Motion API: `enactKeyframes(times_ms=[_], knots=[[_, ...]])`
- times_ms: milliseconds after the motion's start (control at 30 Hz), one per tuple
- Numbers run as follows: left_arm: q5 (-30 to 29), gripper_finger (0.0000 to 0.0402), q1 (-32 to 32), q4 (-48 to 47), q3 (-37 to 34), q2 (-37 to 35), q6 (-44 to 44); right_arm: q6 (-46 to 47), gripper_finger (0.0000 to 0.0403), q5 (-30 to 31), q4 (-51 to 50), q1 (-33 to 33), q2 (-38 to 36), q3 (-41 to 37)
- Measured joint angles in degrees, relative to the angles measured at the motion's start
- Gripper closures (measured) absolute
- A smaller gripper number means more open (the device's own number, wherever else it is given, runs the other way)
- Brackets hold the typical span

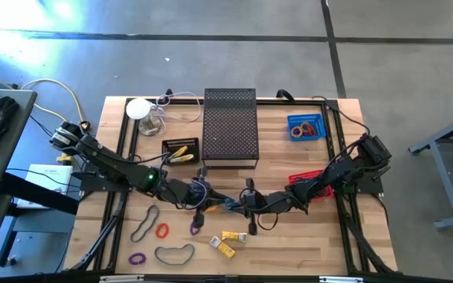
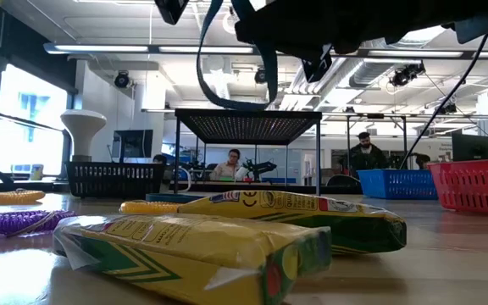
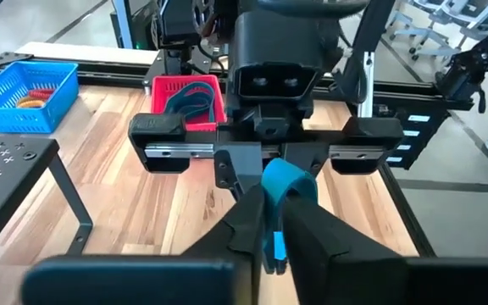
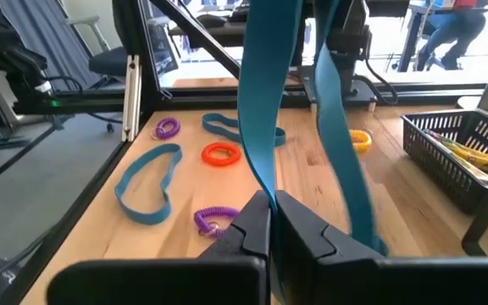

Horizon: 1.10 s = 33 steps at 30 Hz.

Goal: Pick & Place Office Desk Supplies
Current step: Put the blue rubber band into the red bin

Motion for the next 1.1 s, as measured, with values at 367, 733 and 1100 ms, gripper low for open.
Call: enactKeyframes(times_ms=[367,733,1100], knots=[[0.1,0.0273,0.0,-0.9,0.0,0.0,0.1,1.3,0.04,0.4,-8.4,1.8,-3.0,0.0],[0.2,0.0239,-1.8,-3.4,0.0,0.0,-0.1,4.3,0.04,18.0,-26.3,10.1,-14.3,0.0],[0.2,0.0238,-3.6,-7.1,0.0,0.0,-0.1,12.5,0.04,44.3,-39.5,26.5,-23.9,0.0]])
